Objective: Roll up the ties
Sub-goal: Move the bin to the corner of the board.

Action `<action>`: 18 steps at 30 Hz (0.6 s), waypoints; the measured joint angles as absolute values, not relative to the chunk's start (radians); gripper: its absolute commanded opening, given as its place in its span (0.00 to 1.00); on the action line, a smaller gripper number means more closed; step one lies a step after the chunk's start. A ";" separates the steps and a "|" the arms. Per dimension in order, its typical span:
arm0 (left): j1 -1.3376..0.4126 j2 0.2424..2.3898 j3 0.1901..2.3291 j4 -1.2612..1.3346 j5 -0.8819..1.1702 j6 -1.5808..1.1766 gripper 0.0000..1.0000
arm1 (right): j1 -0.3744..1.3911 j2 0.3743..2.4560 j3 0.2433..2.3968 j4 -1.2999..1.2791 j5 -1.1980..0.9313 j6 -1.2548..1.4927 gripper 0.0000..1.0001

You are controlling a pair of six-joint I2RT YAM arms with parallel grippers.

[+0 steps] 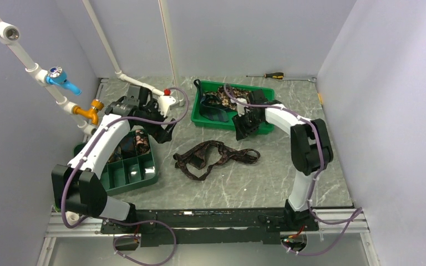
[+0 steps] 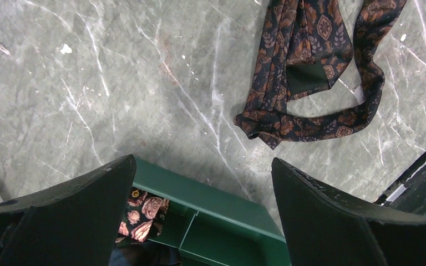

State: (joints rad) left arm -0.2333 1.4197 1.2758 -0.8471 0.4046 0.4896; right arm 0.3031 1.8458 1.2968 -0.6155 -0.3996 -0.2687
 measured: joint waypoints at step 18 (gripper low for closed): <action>-0.583 1.559 1.310 -0.709 0.425 0.599 0.99 | 0.106 1.842 1.544 -0.648 -0.535 -0.234 0.67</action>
State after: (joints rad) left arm -0.5835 1.5593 1.3102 -0.7094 0.4252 0.5995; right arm 0.1059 1.8420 1.5444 -0.6476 -0.5350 -0.2337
